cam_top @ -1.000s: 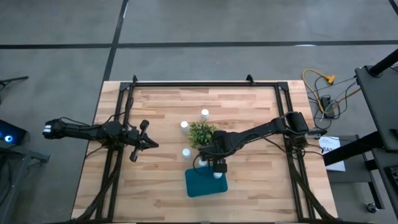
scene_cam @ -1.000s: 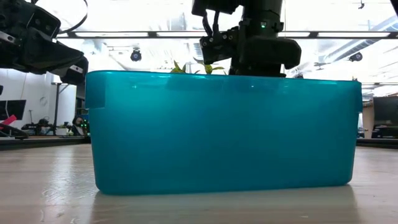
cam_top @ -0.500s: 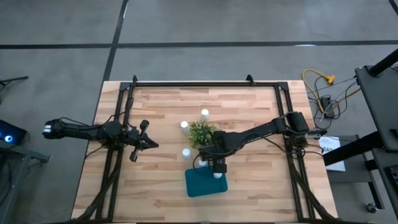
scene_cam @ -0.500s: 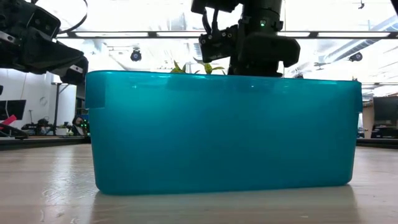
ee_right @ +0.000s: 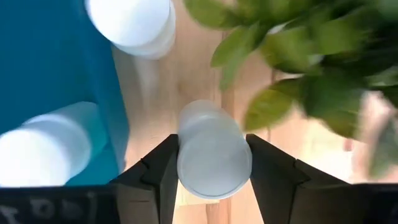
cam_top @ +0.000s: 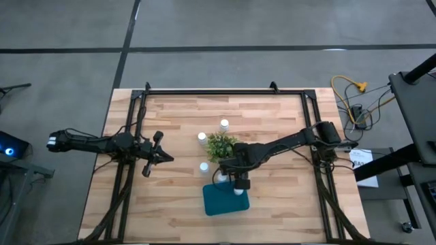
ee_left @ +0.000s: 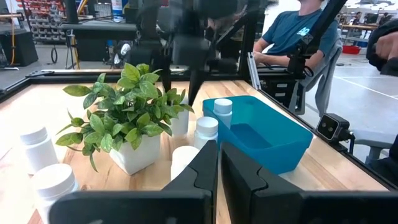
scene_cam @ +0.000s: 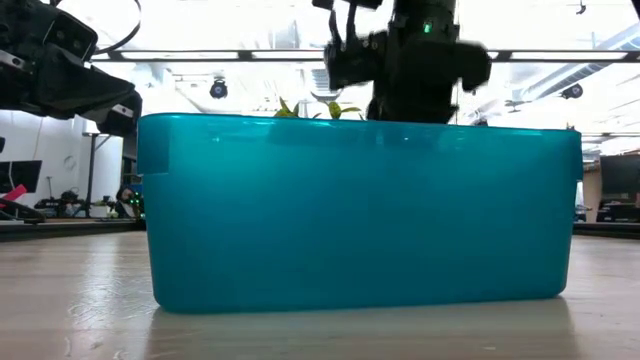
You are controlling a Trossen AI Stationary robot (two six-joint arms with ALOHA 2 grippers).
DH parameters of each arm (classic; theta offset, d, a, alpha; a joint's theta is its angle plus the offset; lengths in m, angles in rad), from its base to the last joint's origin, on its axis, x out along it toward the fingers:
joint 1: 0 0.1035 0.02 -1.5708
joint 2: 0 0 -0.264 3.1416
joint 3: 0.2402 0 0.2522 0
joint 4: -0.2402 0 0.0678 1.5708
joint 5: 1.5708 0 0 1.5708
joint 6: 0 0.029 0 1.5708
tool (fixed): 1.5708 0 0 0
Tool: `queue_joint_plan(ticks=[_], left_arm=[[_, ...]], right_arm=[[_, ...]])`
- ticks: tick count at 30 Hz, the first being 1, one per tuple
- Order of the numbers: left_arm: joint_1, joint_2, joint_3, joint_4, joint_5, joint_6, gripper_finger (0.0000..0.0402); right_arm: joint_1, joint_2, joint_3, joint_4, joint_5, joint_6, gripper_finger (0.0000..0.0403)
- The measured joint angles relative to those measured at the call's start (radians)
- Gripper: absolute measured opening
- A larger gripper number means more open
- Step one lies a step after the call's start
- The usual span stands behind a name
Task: Pick and place pill bottles into a basket
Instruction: Put the white medicine bottle into the blue bin
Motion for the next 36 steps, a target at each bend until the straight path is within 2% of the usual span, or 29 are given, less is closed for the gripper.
queue_joint_plan(ticks=[9,17,21,36], left_arm=[[0.0,-0.001,0.0,0.0,-0.001,0.0,0.0001],[0.0,0.0,0.0,0.0,-0.001,0.001,0.0001],[0.0,0.0,0.0,0.0,-0.001,0.001,0.0001],[0.0,0.001,0.0,0.0,0.0,0.002,0.0001]], right_arm=[[-0.001,-0.192,0.001,-0.018,0.01,0.052,0.0147],[0.043,-0.306,0.002,0.034,-0.043,0.109,0.0147],[0.094,-0.307,0.002,0.103,-0.075,0.126,0.0147],[0.231,-0.226,0.002,0.129,-0.074,0.289,0.0147]])
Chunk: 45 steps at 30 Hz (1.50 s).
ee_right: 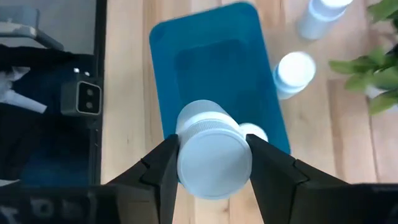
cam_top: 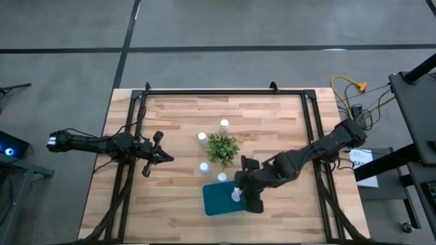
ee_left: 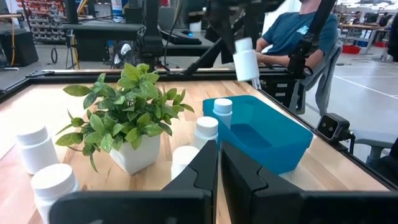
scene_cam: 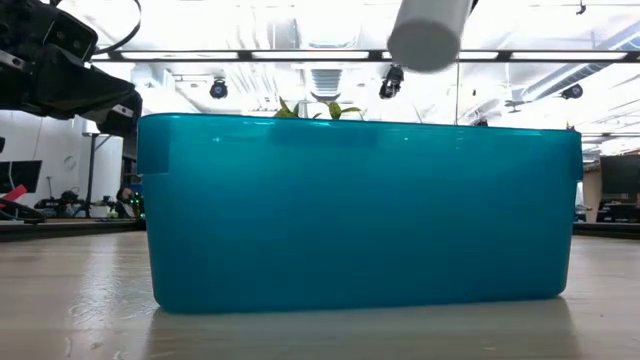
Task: Pick and place pill bottles into a basket
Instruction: Put the white medicine bottle into the blue bin
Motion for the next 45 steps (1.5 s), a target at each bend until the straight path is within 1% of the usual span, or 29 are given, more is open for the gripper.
queue_joint_plan(ticks=[12,18,27,34,45], left_arm=[[0.0,-0.002,0.0,0.001,-0.001,0.0,0.0001],[0.0,0.0,0.0,0.001,0.0,0.0,0.0001],[0.0,0.0,0.0,0.001,0.0,0.0,0.0001],[0.0,-0.002,0.0,0.003,0.0,0.001,0.0001],[0.0,0.0,0.0,0.002,0.0,0.0,0.0001]], right_arm=[[0.045,0.103,0.0,0.04,-0.021,0.075,0.0147],[0.045,0.135,-0.003,0.039,-0.027,0.094,0.0147],[0.045,0.154,-0.018,0.038,-0.027,0.105,0.0147],[0.044,0.155,-0.067,0.052,-0.022,0.141,0.0147],[0.046,0.156,-0.073,0.082,-0.015,0.164,0.0147]])
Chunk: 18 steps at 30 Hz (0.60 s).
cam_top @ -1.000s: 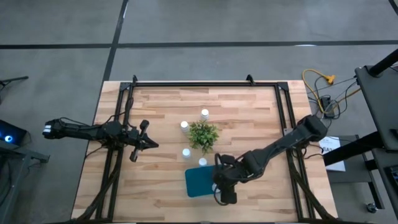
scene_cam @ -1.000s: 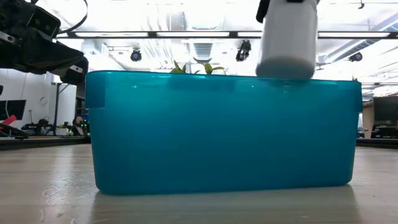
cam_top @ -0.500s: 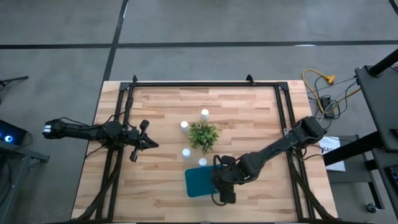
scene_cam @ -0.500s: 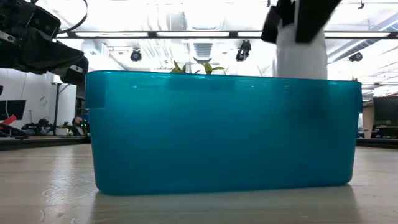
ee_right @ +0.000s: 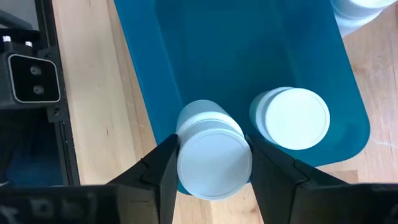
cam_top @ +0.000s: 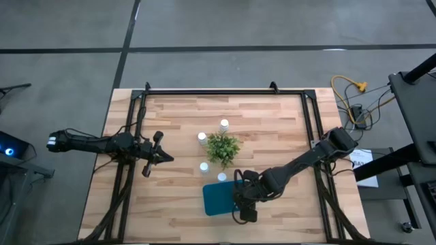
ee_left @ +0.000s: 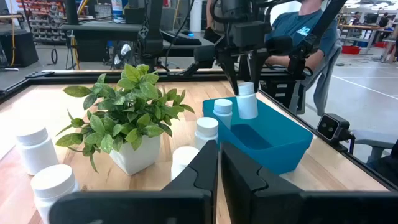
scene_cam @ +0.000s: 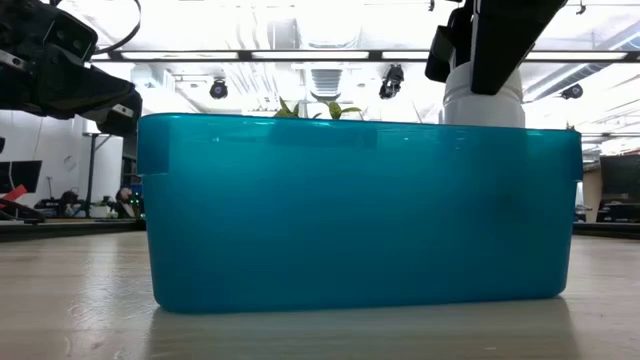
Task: Pick and place pill bottles into a basket
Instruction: Put the white medicine bottle into the blue bin
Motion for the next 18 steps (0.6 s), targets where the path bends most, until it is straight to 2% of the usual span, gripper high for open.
queue_joint_plan(ticks=[11,18], left_arm=[[0.0,0.0,0.0,0.0,0.0,0.0,0.0001],[0.0,0.0,0.0,0.0,0.0,-0.001,0.0001]], right_arm=[[0.0,0.006,0.01,-0.027,-0.026,0.001,0.0147],[0.0,0.006,0.068,-0.079,0.008,-0.013,0.0147]])
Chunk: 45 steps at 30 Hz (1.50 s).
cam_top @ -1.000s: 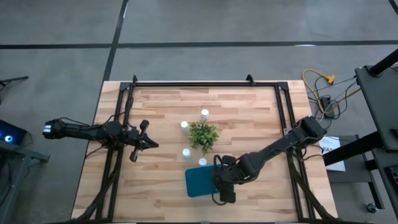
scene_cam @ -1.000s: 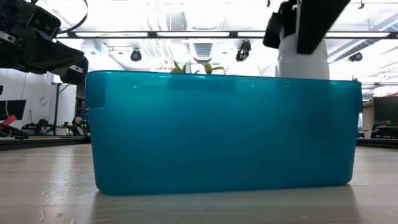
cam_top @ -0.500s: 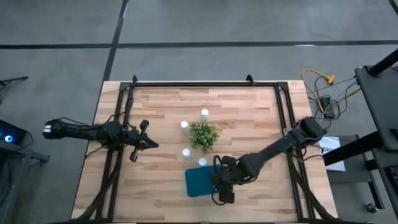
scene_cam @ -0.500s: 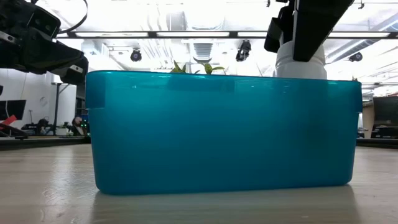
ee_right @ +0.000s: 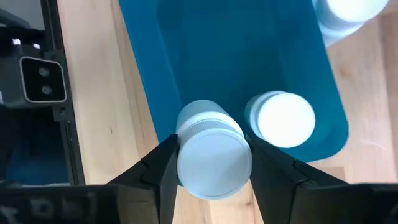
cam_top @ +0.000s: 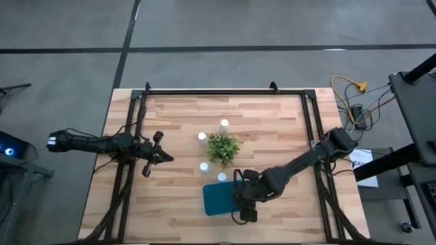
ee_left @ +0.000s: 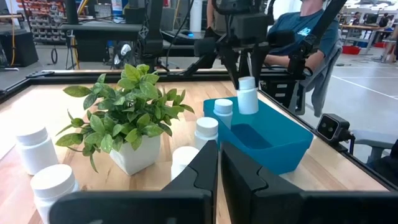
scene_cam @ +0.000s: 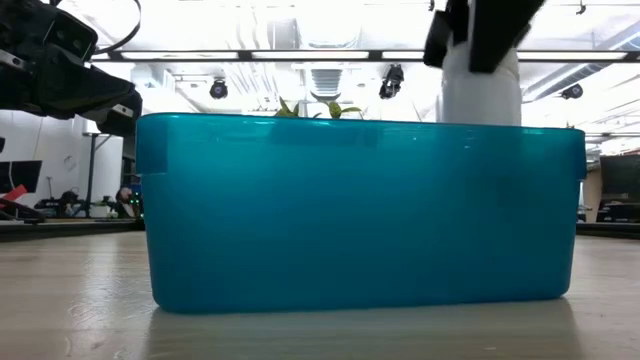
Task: Pick and place pill bottles into a basket
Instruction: Put the white medicine bottle into the blue bin
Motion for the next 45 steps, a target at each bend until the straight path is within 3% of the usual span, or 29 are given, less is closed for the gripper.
queue_joint_plan(ticks=[15,25,32,37,45], left_arm=[[0.0,0.0,0.0,0.0,0.0,0.0,0.0001],[0.0,0.0,0.0,0.0,0.0,0.0,0.0001],[0.0,0.0,0.0,0.001,0.0,0.0,0.0001],[0.0,0.0,0.0,0.001,0.0,0.0,0.0001],[0.0,0.0,0.0,0.0,0.0,0.001,0.0001]], right_arm=[[0.015,-0.002,0.278,-0.308,0.07,0.011,0.0147],[0.015,0.003,0.296,-0.335,0.063,0.017,0.0147],[0.015,0.111,0.475,-0.542,0.064,-0.036,0.0147],[0.015,0.2,0.628,-0.568,0.071,-0.102,0.0147],[0.021,0.299,0.674,-0.654,0.064,-0.103,0.0147]])
